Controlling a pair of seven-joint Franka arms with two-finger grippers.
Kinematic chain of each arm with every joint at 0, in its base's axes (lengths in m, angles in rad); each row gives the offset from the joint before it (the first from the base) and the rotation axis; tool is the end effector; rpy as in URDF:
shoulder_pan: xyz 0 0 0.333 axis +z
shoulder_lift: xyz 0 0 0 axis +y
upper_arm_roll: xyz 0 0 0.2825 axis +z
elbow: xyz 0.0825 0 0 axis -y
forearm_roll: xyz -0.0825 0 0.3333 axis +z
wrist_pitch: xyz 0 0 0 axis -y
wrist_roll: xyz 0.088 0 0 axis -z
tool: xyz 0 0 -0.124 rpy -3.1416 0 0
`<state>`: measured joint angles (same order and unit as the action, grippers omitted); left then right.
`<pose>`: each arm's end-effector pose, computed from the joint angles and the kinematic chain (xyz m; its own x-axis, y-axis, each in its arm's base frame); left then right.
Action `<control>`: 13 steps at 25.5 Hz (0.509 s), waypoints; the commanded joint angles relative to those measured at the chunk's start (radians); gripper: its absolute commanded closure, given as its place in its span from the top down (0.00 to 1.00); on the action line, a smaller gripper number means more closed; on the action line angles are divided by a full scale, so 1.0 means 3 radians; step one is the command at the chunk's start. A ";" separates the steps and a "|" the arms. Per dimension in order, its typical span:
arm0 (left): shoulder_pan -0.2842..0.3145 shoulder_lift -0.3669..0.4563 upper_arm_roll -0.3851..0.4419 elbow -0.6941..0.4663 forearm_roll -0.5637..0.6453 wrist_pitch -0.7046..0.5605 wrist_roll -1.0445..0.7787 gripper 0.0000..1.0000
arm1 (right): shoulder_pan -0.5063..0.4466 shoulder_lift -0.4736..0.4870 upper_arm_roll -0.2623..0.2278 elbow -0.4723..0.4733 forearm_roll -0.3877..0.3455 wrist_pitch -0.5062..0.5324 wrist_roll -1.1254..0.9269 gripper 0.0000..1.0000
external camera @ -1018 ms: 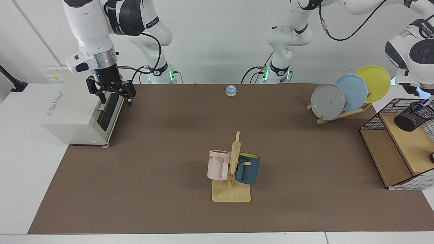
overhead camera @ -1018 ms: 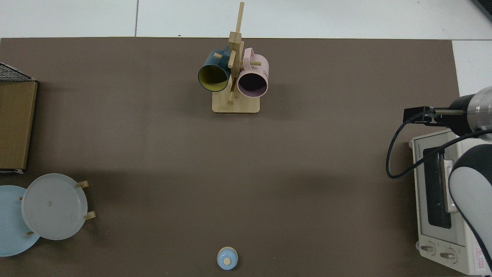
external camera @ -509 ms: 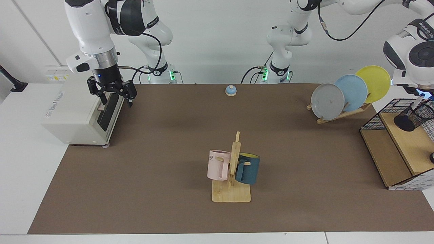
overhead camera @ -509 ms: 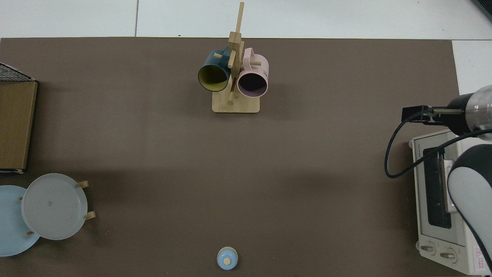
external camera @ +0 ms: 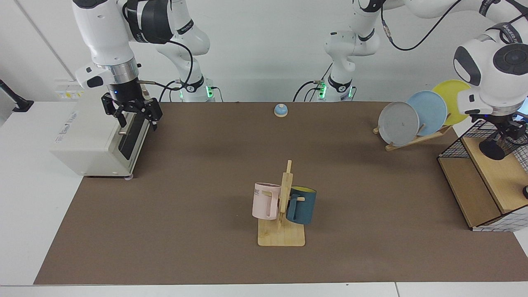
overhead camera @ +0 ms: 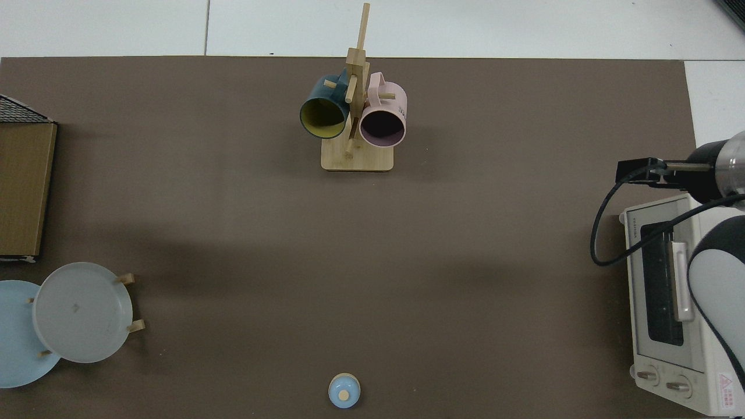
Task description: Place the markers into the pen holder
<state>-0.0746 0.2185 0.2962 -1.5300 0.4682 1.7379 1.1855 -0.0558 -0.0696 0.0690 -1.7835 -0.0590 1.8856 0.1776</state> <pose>0.5504 0.1586 0.5077 0.4740 -0.7429 -0.4727 -0.8759 -0.4531 -0.1661 0.5123 0.0024 0.5476 0.9732 -0.1449 0.1786 -0.1529 -0.9877 0.0321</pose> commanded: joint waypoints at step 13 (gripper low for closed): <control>-0.0048 -0.0007 -0.0526 0.0038 -0.1422 -0.0312 -0.2211 1.00 | 0.0058 -0.0116 0.0010 -0.0032 0.0335 -0.0732 0.0022 1.00</control>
<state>-0.0903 0.2189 0.1987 -1.5294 0.1186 1.6722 0.7116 -0.0422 -0.0825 0.0709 -1.7838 0.0230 1.7157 0.1776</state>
